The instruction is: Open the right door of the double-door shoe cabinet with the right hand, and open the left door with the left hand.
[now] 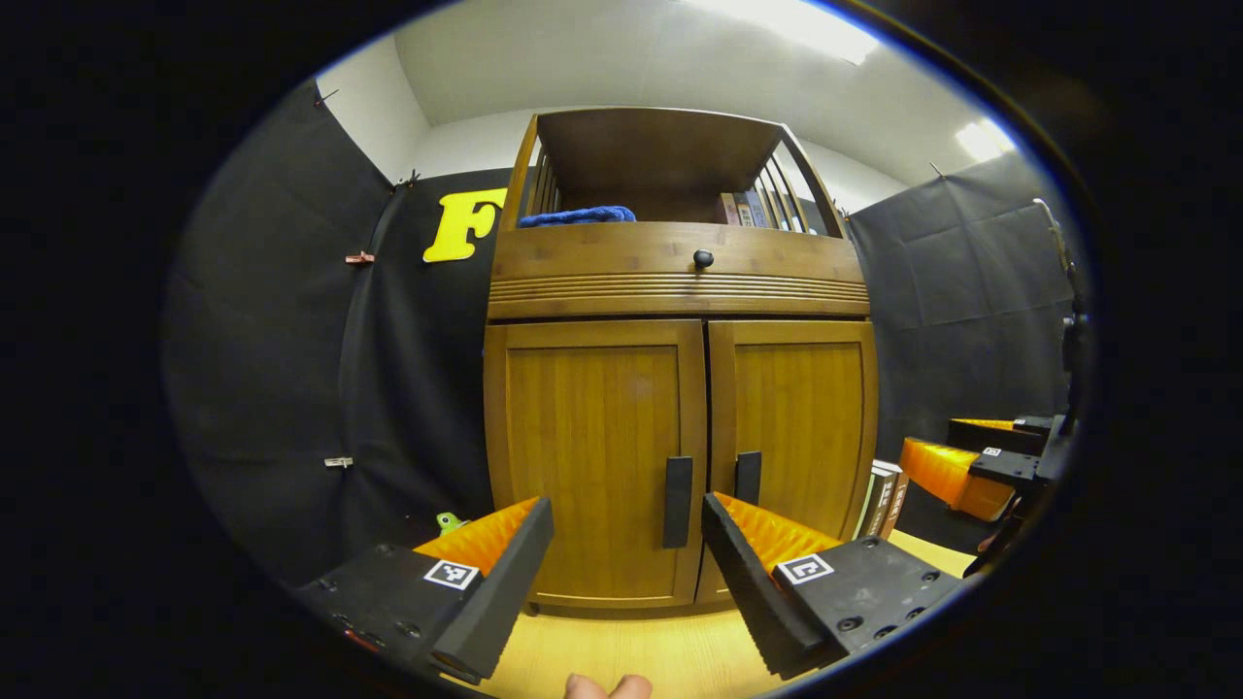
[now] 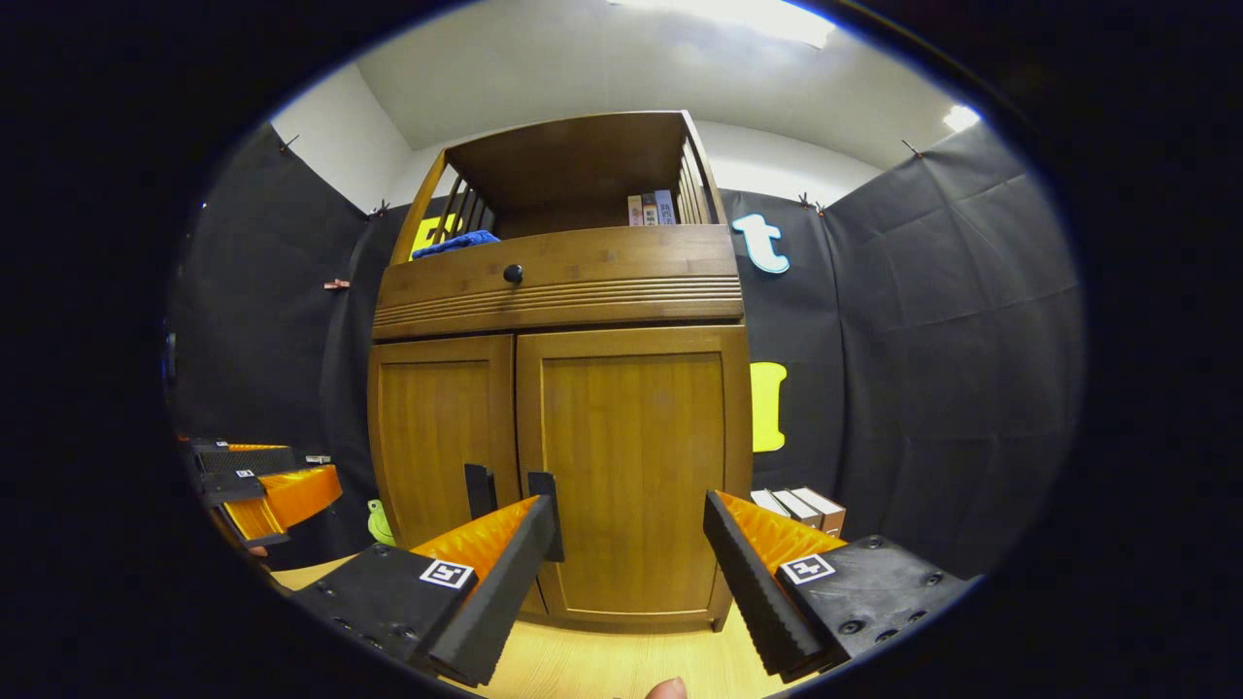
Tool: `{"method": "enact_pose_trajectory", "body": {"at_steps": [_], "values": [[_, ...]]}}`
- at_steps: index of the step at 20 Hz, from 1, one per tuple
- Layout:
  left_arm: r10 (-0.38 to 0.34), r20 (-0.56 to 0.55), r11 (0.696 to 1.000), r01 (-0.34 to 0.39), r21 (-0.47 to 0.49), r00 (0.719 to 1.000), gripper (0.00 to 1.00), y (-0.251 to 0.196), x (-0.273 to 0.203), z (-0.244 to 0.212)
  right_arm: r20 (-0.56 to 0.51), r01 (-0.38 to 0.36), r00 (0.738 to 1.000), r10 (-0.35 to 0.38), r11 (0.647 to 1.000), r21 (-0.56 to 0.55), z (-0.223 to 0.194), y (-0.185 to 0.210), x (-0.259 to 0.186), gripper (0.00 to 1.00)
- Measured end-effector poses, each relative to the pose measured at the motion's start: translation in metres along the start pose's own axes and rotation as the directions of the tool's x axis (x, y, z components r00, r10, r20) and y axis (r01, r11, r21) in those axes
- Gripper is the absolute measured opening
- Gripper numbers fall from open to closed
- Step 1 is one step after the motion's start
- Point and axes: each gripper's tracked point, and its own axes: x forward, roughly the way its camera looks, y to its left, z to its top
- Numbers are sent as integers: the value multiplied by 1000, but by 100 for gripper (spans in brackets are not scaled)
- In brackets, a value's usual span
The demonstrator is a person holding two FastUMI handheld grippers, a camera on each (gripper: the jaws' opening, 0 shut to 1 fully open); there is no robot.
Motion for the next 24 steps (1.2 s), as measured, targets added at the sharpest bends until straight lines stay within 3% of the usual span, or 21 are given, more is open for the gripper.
{"method": "enact_pose_trajectory", "body": {"at_steps": [7,9,11,17,19,21,22,24], "values": [[-5,-2,1000,5,4,1000,100,7,12,-7,-1,2,1000,-2,1000,19,-12,12,13,98],[-11,-13,1000,11,6,1000,96,5,12,-14,-12,6,1000,-6,1000,22,-21,14,24,98],[-5,-14,1000,5,8,1000,100,7,11,-17,-30,-3,1000,4,1000,27,-36,19,41,98],[1,-11,1000,-1,8,1000,96,-1,4,-26,-82,-44,995,48,998,43,-83,57,102,99],[4,-5,1000,-4,15,1000,100,0,6,-27,-75,-45,996,46,999,15,-97,69,120,99],[4,-10,1000,-4,5,1000,95,2,9,-32,-75,-37,997,35,999,-15,-108,75,137,99],[7,-14,1000,-7,-2,1000,100,4,10,-35,-76,-29,997,27,999,-25,-112,75,145,99],[11,-22,1000,-11,-8,1000,100,8,13,-41,-84,-11,996,10,1000,-8,-121,75,160,94]]}}
